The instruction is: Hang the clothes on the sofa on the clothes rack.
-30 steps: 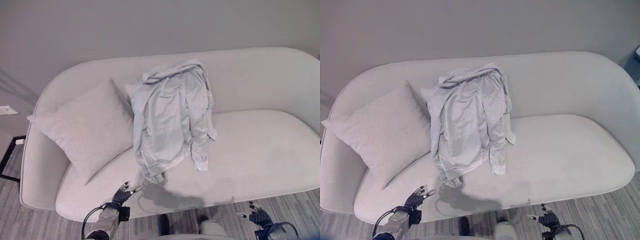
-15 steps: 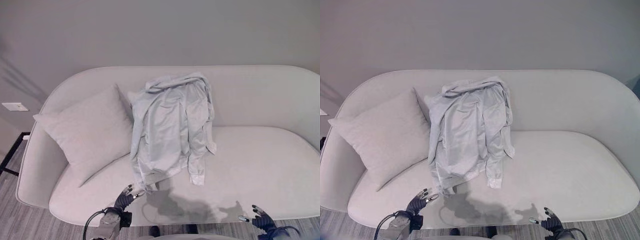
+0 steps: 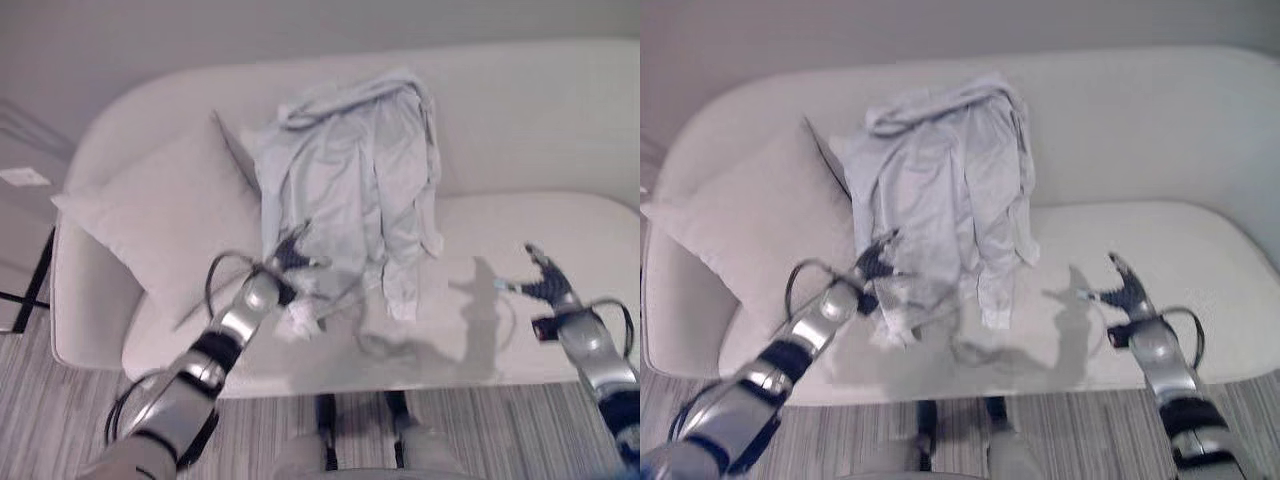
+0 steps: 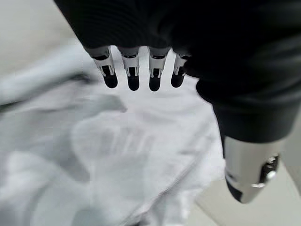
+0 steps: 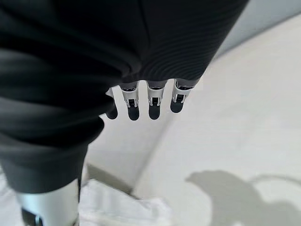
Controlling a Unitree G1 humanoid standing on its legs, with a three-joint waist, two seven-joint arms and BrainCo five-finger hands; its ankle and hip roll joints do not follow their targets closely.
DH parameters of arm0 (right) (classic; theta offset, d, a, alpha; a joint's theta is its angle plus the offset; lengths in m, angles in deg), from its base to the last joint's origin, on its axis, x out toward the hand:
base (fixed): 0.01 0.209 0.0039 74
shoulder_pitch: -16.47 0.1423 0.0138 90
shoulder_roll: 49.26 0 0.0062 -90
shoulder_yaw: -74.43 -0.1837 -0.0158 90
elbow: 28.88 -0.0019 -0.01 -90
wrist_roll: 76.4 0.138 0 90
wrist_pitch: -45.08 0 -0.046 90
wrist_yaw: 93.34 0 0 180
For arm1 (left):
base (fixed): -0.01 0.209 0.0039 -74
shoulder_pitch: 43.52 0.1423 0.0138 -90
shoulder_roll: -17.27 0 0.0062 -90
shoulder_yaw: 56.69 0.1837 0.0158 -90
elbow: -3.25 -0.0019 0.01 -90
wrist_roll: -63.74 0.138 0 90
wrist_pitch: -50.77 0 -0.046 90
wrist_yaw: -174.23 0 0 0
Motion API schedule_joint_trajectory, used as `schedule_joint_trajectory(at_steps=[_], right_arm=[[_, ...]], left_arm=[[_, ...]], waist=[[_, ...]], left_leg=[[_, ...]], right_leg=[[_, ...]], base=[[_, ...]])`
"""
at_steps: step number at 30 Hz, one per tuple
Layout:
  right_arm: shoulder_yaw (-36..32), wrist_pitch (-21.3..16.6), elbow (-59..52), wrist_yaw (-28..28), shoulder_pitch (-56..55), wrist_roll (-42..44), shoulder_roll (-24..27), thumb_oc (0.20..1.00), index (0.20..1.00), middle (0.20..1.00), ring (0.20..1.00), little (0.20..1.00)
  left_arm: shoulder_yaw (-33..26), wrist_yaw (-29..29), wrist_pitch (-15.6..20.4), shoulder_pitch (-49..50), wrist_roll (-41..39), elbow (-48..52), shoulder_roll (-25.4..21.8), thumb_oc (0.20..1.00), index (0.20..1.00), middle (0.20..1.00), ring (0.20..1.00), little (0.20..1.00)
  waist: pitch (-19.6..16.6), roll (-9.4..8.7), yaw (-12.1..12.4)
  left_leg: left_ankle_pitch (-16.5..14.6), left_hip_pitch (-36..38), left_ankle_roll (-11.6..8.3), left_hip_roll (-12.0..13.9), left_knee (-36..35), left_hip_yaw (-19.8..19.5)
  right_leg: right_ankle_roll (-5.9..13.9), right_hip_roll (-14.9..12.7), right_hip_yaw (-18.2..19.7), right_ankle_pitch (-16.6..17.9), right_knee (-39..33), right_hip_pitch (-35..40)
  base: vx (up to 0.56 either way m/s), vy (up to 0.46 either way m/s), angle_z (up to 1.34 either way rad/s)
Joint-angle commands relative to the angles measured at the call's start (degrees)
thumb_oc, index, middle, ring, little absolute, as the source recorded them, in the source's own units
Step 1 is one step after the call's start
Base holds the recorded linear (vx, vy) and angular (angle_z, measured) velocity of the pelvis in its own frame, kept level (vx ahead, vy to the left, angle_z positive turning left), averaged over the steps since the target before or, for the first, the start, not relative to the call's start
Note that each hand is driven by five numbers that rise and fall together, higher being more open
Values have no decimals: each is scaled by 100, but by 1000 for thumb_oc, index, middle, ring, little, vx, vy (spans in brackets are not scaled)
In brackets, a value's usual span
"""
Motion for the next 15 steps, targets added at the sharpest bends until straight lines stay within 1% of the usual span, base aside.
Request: schedule_joint_trajectory(at_steps=[1, 3, 5, 7, 8, 11, 12, 15], right_arm=[[160, -298, 116, 404, 511, 335, 372, 1000, 1000, 1000, 1000, 1000], [482, -308, 270, 555, 1181, 397, 545, 1000, 1000, 1000, 1000, 1000], [877, -359, 588, 640, 1993, 535, 699, 1000, 1000, 1000, 1000, 1000], [1122, -336, 714, 708, 2472, 561, 806, 1000, 1000, 1000, 1000, 1000], [1281, -337, 760, 777, 2841, 606, 929, 1000, 1000, 1000, 1000, 1000], [1495, -361, 853, 887, 3338, 727, 1089, 1000, 1000, 1000, 1000, 1000], [1516, -364, 866, 886, 3366, 733, 1088, 1000, 1000, 1000, 1000, 1000], [1569, -334, 852, 961, 3532, 802, 1282, 1000, 1000, 1000, 1000, 1000]], left_arm=[[-32, 503, 114, -497, 276, -700, -220, 1000, 1000, 1000, 1000, 1000], [22, 748, 90, -1069, 181, -941, -388, 1000, 1000, 1000, 1000, 1000], [101, 994, 54, -1665, 284, -1281, -661, 1000, 1000, 1000, 1000, 1000], [150, 1135, 24, -1999, 238, -1328, -854, 1000, 1000, 1000, 1000, 1000], [108, 1276, 17, -2264, 86, -1193, -1024, 1000, 1000, 1000, 1000, 1000], [100, 1497, 54, -2560, -51, -917, -1281, 1000, 1000, 1000, 1000, 1000], [89, 1496, 48, -2561, -52, -911, -1288, 1000, 1000, 1000, 1000, 1000], [-106, 1760, 84, -2580, -170, -187, -1570, 1000, 1000, 1000, 1000, 1000]], waist=[[11, -309, 88], [109, -309, 101], [199, -306, 107], [249, -294, 139], [296, -283, 182], [333, -242, 248], [333, -235, 238], [350, -188, 322]], left_leg=[[-181, 29, -365, 133, 23, 349], [-109, -174, -388, 132, 23, 331], [-43, -388, -415, 134, 23, 310], [2, -516, -433, 130, 23, 302], [28, -625, -442, 119, 23, 274], [77, -788, -457, 87, 23, 223], [79, -798, -457, 87, 23, 220], [80, -877, -462, 54, 23, 148]], right_leg=[[515, -208, -222, -402, 21, 217], [519, -194, -210, -345, 21, 7], [533, -176, -194, -286, 21, -208], [546, -172, -218, -255, 21, -326], [542, -169, -220, -226, 21, -430], [538, -174, -252, -223, 21, -552], [538, -174, -254, -222, 21, -561], [534, -190, -307, -231, 21, -617]], base=[[-53, -39, -2], [-48, -30, -3], [-41, -13, -2], [-4, -3, -2], [3, -6, -4], [5, -2, -1], [31, -6, 1], [49, -11, 7]])
